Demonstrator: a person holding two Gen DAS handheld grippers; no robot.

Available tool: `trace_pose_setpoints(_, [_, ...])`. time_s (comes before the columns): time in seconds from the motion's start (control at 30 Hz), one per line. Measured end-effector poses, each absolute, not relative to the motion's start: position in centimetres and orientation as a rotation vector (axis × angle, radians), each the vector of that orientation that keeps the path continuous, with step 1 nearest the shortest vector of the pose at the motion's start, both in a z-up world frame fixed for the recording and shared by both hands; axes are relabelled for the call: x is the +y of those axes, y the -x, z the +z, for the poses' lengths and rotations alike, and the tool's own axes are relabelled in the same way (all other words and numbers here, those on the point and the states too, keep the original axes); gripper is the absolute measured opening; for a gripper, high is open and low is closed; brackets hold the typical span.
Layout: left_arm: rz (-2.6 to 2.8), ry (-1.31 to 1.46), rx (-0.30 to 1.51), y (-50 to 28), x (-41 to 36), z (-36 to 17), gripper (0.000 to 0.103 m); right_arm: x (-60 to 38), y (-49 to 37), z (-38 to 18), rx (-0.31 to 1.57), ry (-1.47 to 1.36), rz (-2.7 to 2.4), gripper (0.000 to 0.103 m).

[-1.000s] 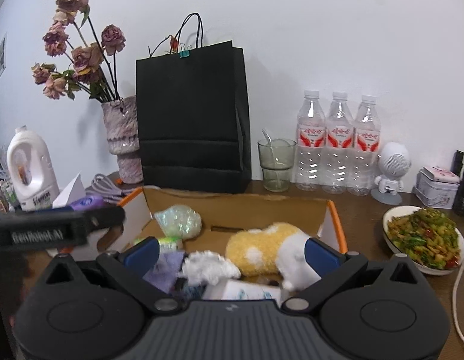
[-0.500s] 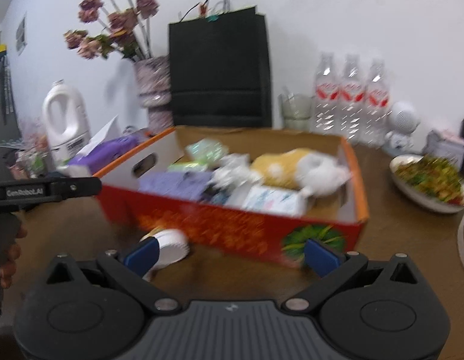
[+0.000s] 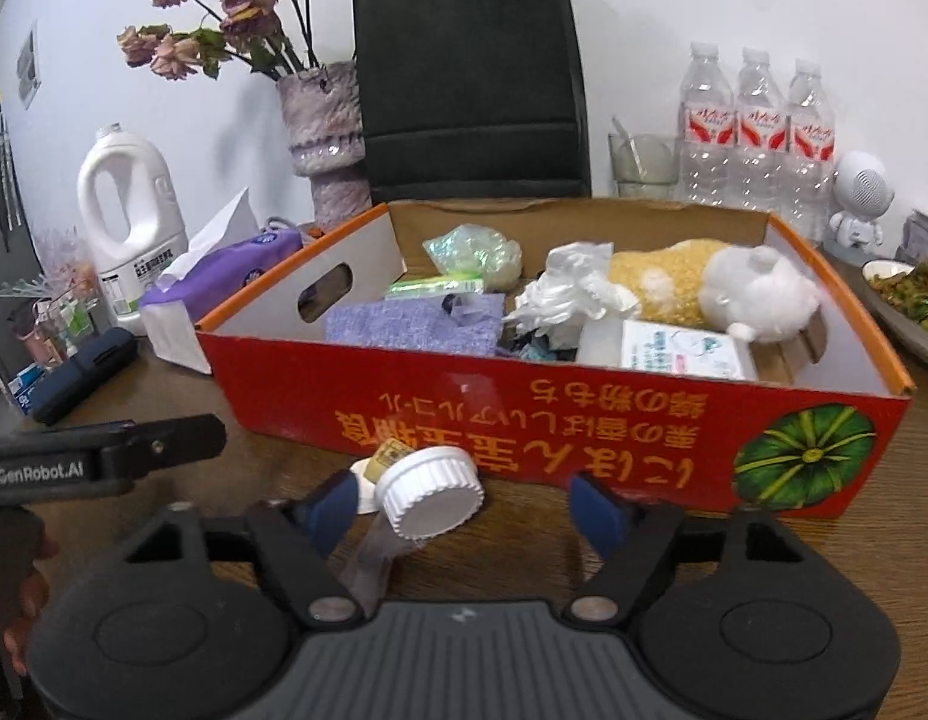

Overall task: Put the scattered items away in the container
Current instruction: 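Withdraw both grippers from the box toward the white bottle caps on the table, then grasp a white bottle cap with the left gripper while the right grasps another cap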

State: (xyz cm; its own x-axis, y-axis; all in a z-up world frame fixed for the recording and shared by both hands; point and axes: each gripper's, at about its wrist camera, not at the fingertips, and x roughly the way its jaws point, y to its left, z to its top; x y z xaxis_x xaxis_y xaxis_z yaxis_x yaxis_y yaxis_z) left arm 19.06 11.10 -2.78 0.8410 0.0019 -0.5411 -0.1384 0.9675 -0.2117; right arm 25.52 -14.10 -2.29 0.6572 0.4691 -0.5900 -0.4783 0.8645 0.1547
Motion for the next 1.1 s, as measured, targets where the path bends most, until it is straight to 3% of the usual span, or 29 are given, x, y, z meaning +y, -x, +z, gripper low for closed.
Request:
trace_pose_setpoints(0.1, [0.058,0.239,0.570,-19.2,10.9,-2.8,0.103,-13.7,-25.9,-2.6,0.683,-0.002,0.555,0.058])
trace_pose_setpoints(0.13, [0.053,0.232,0.572,-19.2,10.7,-2.8,0.103,-13.6,-25.9,-2.7,0.685,-0.007,0.563,0.045])
trace_pose_setpoints(0.17, [0.047,0.223,0.574,-19.2,10.5,-2.8,0.103,-13.7,-25.9,-2.7,0.684,-0.013,0.572,0.040])
trace_pose_setpoints(0.57, [-0.067,-0.004,0.624,-21.7,3.7,-3.6,0.102,-19.3,-25.6,-2.2,0.648,-0.081,0.541,0.040])
trace_pose_setpoints(0.77, [-0.045,-0.033,0.640,-23.0,2.6,-3.9,0.083,-21.4,-25.8,-2.0,0.637,-0.121,0.531,0.040])
trace_pose_setpoints(0.93, [-0.086,-0.053,0.652,-23.0,1.7,-4.1,0.062,-22.0,-25.6,-2.0,0.637,-0.140,0.525,0.040])
trace_pose_setpoints(1.1, [-0.126,-0.048,0.655,-23.2,1.3,-4.1,0.055,-22.0,-25.3,-1.9,0.631,-0.144,0.525,0.041])
